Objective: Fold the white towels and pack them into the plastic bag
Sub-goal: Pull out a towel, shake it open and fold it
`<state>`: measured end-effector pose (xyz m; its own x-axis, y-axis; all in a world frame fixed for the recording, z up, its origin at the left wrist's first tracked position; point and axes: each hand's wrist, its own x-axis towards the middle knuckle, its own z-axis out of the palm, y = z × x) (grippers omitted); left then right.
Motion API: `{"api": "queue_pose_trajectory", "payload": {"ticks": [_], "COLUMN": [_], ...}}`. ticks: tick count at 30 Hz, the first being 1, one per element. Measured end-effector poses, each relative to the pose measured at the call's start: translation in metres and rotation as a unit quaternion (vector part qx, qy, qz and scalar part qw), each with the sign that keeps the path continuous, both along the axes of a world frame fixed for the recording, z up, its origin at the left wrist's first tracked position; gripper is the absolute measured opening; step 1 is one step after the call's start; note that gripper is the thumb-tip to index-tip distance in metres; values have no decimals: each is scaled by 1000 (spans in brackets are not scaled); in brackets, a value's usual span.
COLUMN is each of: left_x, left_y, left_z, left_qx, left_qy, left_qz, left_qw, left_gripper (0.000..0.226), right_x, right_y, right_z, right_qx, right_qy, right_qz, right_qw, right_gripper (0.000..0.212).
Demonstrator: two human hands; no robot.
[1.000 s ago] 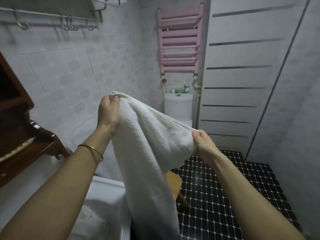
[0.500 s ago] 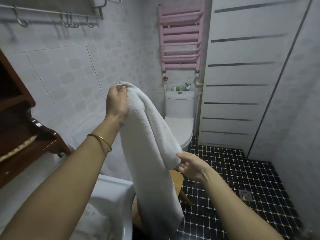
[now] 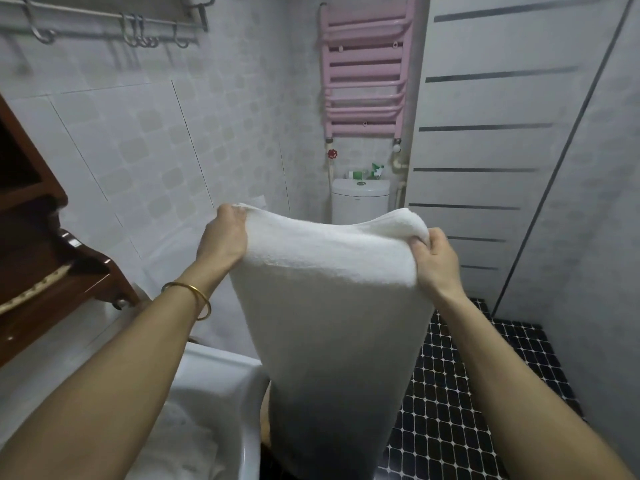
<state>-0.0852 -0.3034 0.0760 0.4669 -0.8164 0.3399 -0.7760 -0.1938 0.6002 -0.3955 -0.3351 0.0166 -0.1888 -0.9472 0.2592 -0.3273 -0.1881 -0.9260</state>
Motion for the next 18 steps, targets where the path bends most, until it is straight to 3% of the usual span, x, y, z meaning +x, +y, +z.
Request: {"api": "queue_pose_trajectory", "payload": {"ticks": [2,5,7,9,13,15,18], "left_x": [-2,-13,-17,-18,-14,-11,-15], "left_y": [-1,3,5,7,20,23,29], "left_z": [-3,-10,-15,-18,-15,-17,-27], "left_qx": [76,196,252,265,290,249,247], "left_qy": [-54,-39,41,190,409,450,400], "left_qz": [-17,-55,-42,-15,-103,-157,-232], "left_qw": [996,978,966,945,859,843,852], "left_gripper": [32,32,25,17,13,26,50], "right_x": [-5,-14,-17,-19,-22,-22,-23], "right_y": [-2,-6,-10,-13,-15,-15,-19], "right_z": [7,16,19,19,9,1,-7], "right_qx": [-5,11,34,54,116,160,195], "right_qy": [-5,-34,-59,-96,-225,-299,-341], "right_qz": [-11,-26,-28,-26,-41,-54,-69], "right_qw": [1000,999,997,994,967,939,917], "right_gripper": [13,8,27,44,44,43,38]}}
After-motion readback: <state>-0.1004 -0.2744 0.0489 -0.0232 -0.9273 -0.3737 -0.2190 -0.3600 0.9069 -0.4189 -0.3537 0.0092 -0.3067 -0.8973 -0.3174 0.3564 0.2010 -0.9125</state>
